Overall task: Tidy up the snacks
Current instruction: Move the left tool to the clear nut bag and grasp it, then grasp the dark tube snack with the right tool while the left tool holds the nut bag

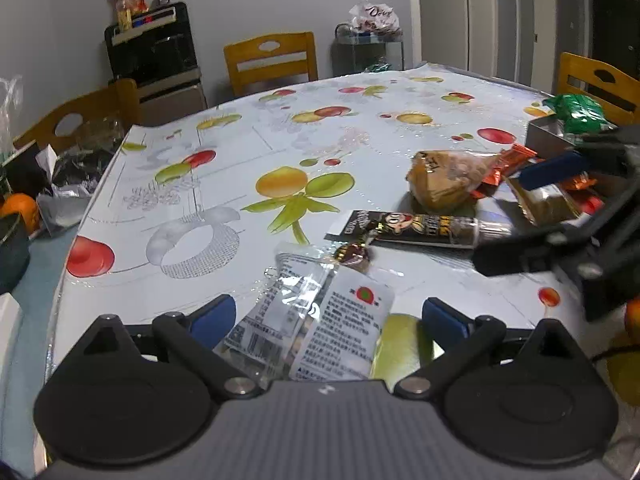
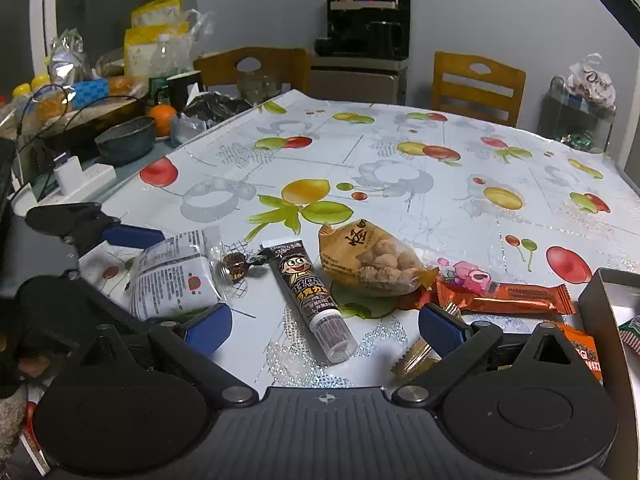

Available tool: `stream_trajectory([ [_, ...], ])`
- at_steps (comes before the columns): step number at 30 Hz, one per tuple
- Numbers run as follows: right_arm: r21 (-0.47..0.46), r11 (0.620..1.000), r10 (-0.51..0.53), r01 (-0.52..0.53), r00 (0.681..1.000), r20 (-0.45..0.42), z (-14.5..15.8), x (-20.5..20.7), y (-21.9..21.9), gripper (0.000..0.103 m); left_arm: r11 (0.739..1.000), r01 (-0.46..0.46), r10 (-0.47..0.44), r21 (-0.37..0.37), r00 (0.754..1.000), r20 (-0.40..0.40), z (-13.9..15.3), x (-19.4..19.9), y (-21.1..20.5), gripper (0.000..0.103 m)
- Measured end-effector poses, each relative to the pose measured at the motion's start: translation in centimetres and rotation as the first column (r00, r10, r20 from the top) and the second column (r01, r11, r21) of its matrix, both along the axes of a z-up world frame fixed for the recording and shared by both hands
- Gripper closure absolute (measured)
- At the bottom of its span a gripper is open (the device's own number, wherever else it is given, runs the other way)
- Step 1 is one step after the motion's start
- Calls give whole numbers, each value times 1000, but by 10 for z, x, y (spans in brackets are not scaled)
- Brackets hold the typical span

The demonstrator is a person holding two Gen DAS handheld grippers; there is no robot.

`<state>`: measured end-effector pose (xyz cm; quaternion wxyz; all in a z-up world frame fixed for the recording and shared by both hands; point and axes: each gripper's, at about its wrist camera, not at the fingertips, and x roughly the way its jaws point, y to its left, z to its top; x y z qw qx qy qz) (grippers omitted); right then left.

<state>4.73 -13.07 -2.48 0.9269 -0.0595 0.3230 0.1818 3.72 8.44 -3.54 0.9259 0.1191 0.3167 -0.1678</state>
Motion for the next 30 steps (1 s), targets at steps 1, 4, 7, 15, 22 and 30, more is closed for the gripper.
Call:
stream_trajectory([
  [1, -1, 1000, 1, -1, 1000, 1, -1, 1, 1, 3, 1000, 3, -3, 4, 1000, 11, 1, -4, -1, 3],
  [4, -4, 1000, 9, -9, 1000, 15, -2, 4, 5, 4, 1000, 1, -2, 5, 1000, 19, 1, -7, 0, 5],
  [7, -34, 999, 23, -22, 999, 30, -4, 6, 11, 11, 999, -31, 30, -21, 999, -21, -1, 2, 5, 6],
  [15, -67, 998, 19, -19, 1000, -2, -18, 20, 16, 54, 993, -94, 89, -77, 994, -58, -3, 12, 18, 6],
  [22, -66, 997, 49, -49, 999, 7, -19, 13, 16, 79, 994, -83, 82, -64, 996, -28, -1, 8, 14, 19],
  [30, -32, 998, 52, -53, 998, -29, -17, -6, -4, 79, 996, -85, 86, -37, 996, 32, 4, -7, 9, 41],
])
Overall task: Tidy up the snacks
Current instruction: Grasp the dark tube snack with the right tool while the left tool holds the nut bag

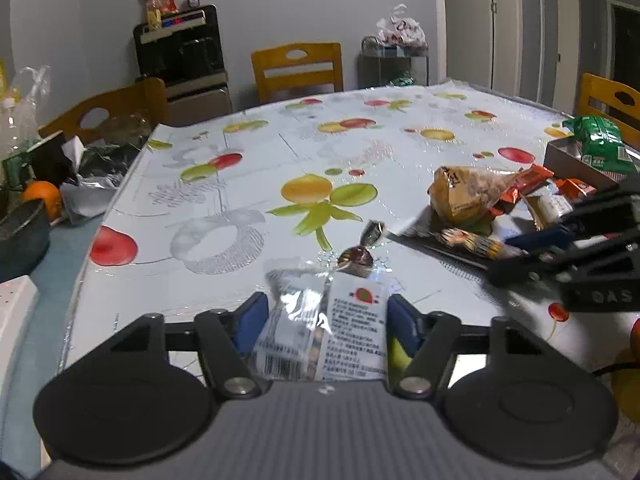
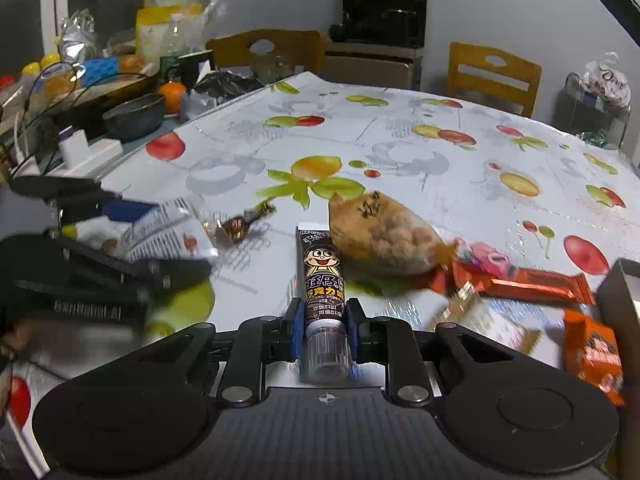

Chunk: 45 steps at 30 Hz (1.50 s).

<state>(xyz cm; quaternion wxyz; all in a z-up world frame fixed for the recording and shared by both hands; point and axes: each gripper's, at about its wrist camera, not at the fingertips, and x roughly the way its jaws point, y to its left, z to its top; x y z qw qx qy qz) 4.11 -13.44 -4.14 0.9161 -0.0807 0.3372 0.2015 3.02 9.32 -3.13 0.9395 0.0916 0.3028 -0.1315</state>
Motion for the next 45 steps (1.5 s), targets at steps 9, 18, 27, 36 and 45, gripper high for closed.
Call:
stream_trajectory([
  [9, 2, 1000, 28, -27, 999, -26, 3, -23, -15, 79, 999, 41, -41, -22, 999, -22, 3, -32, -8, 42],
  [18, -24, 999, 34, -34, 999, 25, 0, -23, -12, 62, 996, 86, -86, 4, 995, -48, 2, -52, -29, 33],
  [27, 8, 999, 32, -33, 999, 37, -6, -21, -18, 58, 996, 63, -67, -69, 996, -59, -10, -54, -17, 8],
  [36, 24, 999, 46, -47, 998, 53, -7, -23, -17, 58, 998, 50, -51, -36, 998, -28, -11, -55, -20, 4],
  [45, 39, 998, 52, -55, 996, 66, -8, -26, -20, 78, 998, 49, -51, -34, 998, -45, -9, -53, -18, 5],
])
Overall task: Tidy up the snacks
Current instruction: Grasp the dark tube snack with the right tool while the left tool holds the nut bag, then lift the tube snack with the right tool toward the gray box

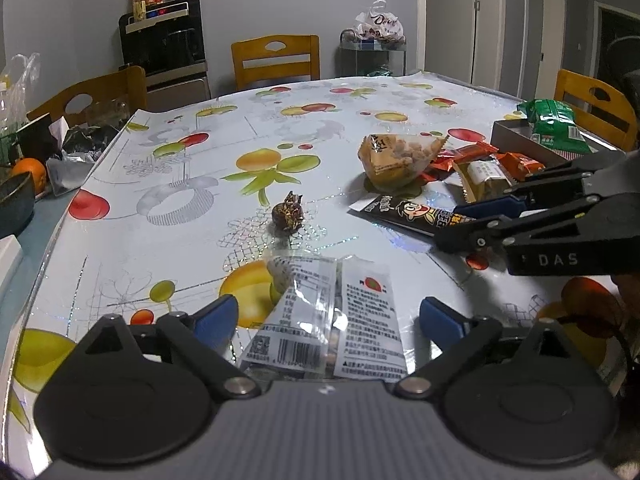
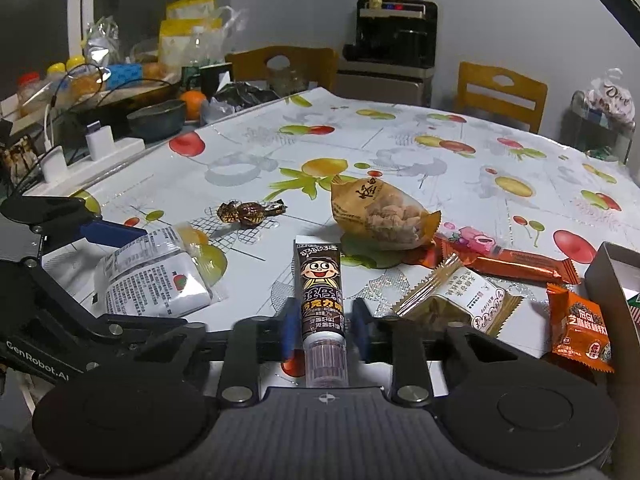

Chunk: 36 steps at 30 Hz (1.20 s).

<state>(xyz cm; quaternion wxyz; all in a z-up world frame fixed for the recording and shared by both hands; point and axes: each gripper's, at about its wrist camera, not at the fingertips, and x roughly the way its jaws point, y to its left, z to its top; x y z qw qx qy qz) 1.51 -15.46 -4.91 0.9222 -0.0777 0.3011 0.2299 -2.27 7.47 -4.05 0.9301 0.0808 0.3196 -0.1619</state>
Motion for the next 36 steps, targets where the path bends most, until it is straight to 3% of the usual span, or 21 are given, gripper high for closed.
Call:
stream_trajectory([
  [1, -3, 1000, 1, -1, 1000, 4, 0, -1, 0, 78, 1000, -3, 3, 8, 1000, 8, 0, -1, -1, 7],
  [5, -10, 1000, 5, -5, 1000, 13, -1, -2, 2, 78, 999, 16, -16, -31, 1000, 8, 2, -2, 1, 35],
  [9, -5, 1000, 6, -6, 1000, 13, -1, -2, 1, 79, 999, -4, 5, -54, 1000, 8, 1, -1, 5, 41],
  [27, 38, 999, 20, -22, 998, 67, 10, -12, -6, 79, 999, 13, -12, -50, 999, 32, 11, -10, 1, 45],
  [36, 72, 997, -2, -10, 987, 159, 29, -21, -16, 79, 998, 28, -26, -48, 998, 52, 20, -15, -3, 45],
])
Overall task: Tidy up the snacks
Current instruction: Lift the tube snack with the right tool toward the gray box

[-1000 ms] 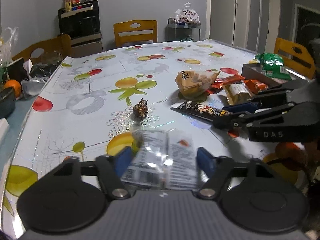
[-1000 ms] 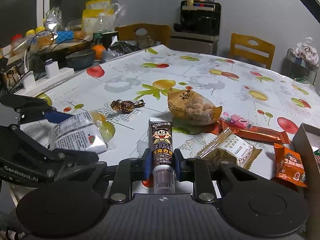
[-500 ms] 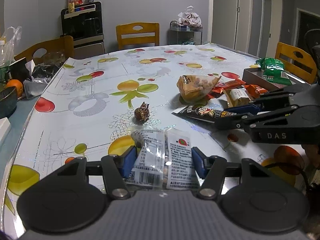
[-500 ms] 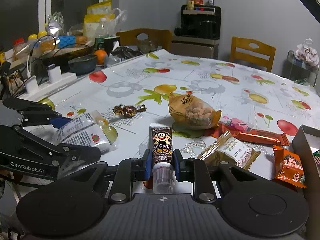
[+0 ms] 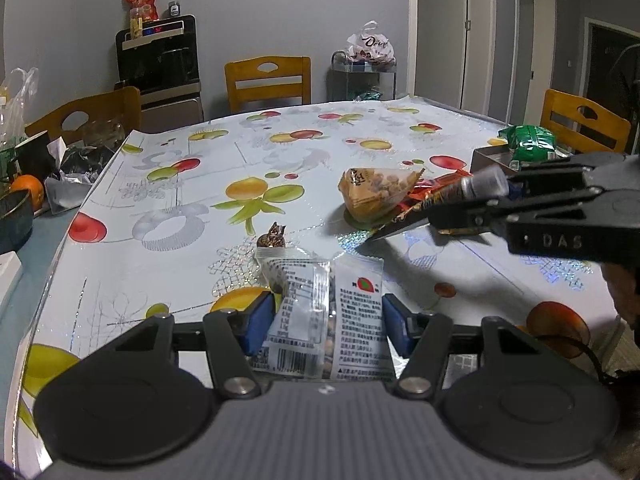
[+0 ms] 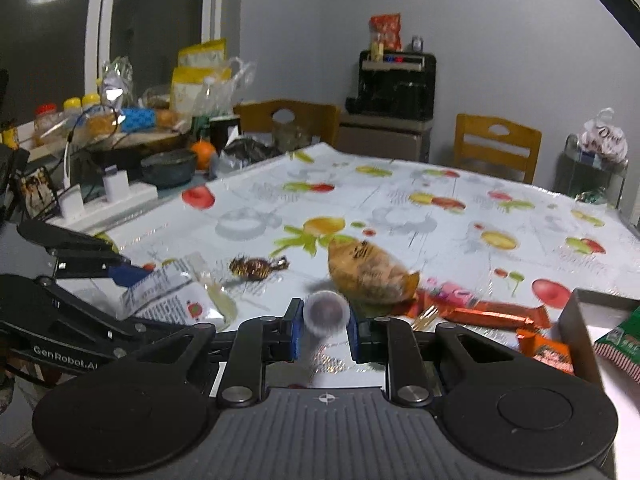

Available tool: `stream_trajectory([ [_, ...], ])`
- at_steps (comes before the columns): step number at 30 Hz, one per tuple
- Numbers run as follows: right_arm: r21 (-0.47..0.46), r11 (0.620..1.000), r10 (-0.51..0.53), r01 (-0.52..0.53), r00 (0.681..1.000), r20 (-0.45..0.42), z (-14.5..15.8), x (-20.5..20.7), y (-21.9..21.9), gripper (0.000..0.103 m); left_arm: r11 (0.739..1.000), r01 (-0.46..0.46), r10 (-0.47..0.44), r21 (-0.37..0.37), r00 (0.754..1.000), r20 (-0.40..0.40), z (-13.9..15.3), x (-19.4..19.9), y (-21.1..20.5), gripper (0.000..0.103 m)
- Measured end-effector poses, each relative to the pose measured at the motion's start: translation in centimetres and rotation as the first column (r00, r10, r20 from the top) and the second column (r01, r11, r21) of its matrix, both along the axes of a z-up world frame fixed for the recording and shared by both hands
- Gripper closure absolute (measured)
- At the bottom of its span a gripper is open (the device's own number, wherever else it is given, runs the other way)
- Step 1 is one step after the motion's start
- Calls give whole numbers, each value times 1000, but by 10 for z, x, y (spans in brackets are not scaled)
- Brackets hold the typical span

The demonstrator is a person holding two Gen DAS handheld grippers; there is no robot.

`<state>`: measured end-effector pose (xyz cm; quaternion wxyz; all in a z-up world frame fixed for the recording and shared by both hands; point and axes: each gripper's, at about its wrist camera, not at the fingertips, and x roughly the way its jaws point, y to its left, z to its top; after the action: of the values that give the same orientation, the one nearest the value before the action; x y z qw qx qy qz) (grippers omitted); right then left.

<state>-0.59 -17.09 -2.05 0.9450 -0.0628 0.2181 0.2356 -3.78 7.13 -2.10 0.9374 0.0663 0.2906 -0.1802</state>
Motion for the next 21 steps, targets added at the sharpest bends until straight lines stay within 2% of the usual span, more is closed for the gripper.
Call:
stream_trajectory([
  [21, 55, 998, -29, 25, 997, 72, 12, -9, -13, 80, 1000, 12, -12, 4, 1000, 9, 5, -4, -7, 48],
])
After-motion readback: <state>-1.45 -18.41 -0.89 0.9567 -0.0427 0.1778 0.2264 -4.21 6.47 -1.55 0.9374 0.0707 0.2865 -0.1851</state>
